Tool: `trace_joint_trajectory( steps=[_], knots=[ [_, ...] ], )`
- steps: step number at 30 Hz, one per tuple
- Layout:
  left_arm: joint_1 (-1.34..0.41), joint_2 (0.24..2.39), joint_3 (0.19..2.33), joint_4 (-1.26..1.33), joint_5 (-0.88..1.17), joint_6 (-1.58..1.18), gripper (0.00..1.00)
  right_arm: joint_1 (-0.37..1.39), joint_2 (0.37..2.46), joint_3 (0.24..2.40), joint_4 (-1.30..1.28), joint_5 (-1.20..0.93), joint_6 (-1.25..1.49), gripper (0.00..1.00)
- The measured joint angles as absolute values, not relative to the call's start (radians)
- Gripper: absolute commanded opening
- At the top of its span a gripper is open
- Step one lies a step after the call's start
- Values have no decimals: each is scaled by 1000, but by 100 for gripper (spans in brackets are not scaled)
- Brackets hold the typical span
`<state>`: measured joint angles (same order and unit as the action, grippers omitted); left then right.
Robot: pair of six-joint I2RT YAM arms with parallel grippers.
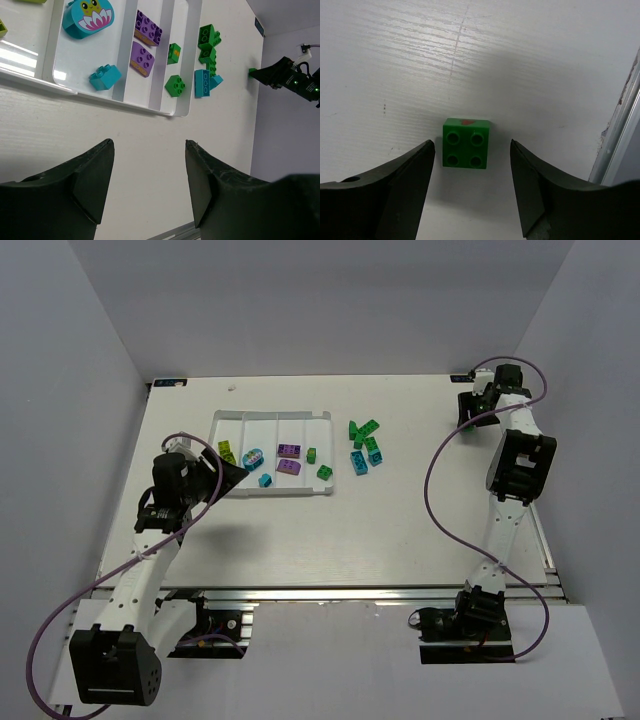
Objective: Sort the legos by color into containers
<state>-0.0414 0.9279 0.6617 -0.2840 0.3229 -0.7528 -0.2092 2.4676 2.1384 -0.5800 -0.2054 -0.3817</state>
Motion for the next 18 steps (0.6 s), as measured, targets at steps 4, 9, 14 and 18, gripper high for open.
trace_joint_trajectory(
  steps=[4,9,14,18],
  knots=[
    [-42,928,662,-284,323,-756,68,-209,2477,2148,-577,-209,-390,56],
    [-42,927,662,-284,323,-760,68,-209,2485,2151,-577,-218,-403,39],
    [-42,919,662,-283,323,-761,69,-209,2485,2151,-580,-232,-404,16],
    [-42,900,662,-282,323,-765,69,-209,2480,2139,-576,-276,-405,0]
  ],
)
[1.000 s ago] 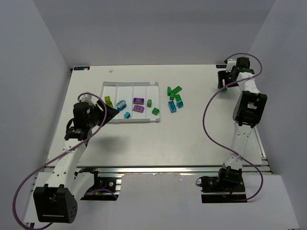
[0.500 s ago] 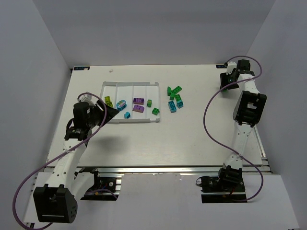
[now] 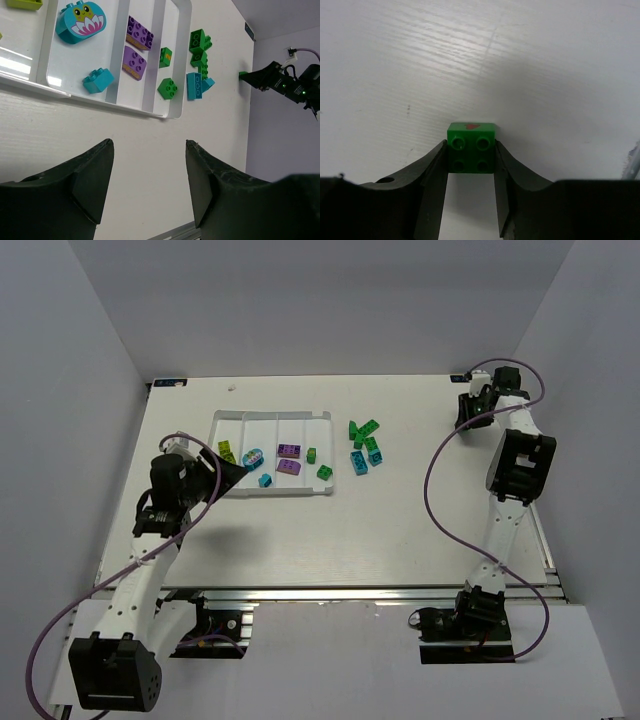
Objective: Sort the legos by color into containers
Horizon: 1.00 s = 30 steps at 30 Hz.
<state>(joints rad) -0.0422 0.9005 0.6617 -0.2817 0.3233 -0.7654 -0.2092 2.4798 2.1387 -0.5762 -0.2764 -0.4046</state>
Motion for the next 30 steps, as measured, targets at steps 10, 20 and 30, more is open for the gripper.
trace_joint_trajectory(
  steps=[10,20,30],
  knots=[
    [-43,871,661,-254,325,-780,69,-147,2125,1818,-580,-629,-507,0],
    [-43,822,647,-254,326,-786,70,246,1954,1784,-594,-845,-581,0],
    [-43,727,615,-302,325,-786,70,490,2100,1803,-590,-701,-491,0]
  ],
)
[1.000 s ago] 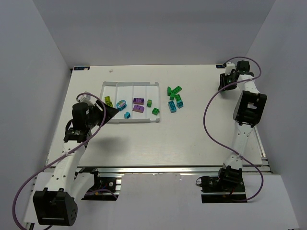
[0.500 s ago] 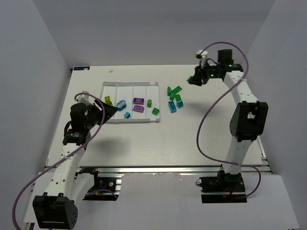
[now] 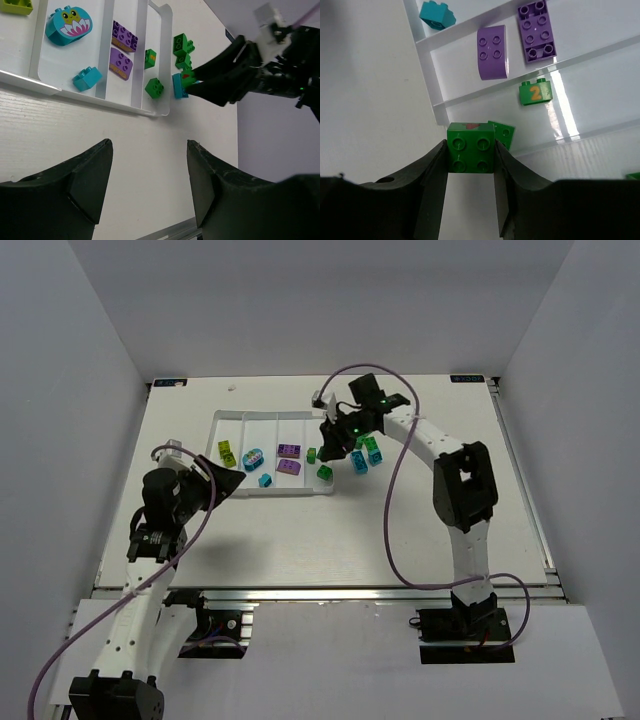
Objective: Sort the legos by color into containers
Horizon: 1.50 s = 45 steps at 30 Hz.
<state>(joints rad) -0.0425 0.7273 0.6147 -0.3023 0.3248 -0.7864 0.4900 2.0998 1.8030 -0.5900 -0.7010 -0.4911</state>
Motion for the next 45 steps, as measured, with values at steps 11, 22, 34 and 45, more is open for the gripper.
trace_joint_trajectory(
  steps=[11,22,34,45],
  knots=[
    [-43,660,600,-356,320,-788,73,535,2267,1927,-584,-537,-485,43],
    [-43,659,599,-373,314,-796,74,534,2287,1961,-566,-445,-536,89],
    [-43,663,585,-344,315,-804,74,397,2144,1873,-488,-424,-459,45],
    [-43,675,558,-309,315,-813,73,291,2099,1821,-584,-463,-368,46]
  ],
)
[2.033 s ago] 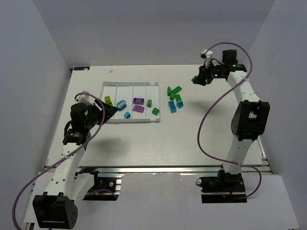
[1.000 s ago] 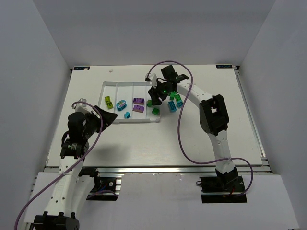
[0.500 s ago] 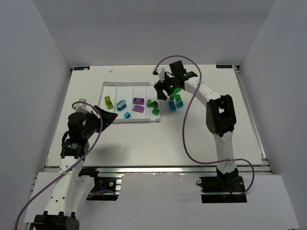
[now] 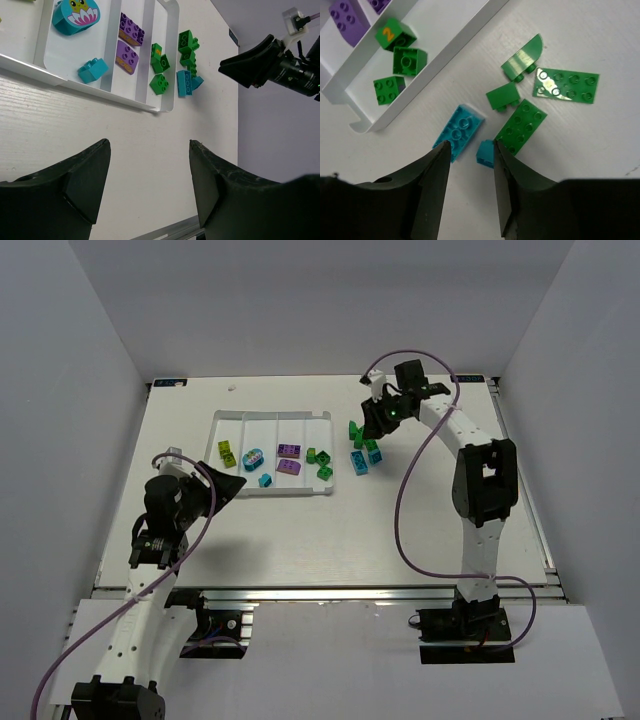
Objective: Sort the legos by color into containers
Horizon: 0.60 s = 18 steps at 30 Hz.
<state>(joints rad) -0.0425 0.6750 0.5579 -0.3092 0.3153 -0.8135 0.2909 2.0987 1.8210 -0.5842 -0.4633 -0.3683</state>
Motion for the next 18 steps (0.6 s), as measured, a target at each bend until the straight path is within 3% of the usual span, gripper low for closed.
trace_joint_trajectory(
  steps=[1,3,10,18],
  knots=[
    [-43,675,558,-307,315,-814,73,294,2099,1814,-595,-469,-362,52],
    [-43,677,558,-306,315,-814,73,300,2099,1797,-614,-475,-347,56],
    [-43,677,558,-306,315,-818,73,318,2109,1789,-661,-482,-321,57],
    [-43,679,556,-306,315,-822,73,356,2162,1789,-672,-442,-304,70]
  ],
)
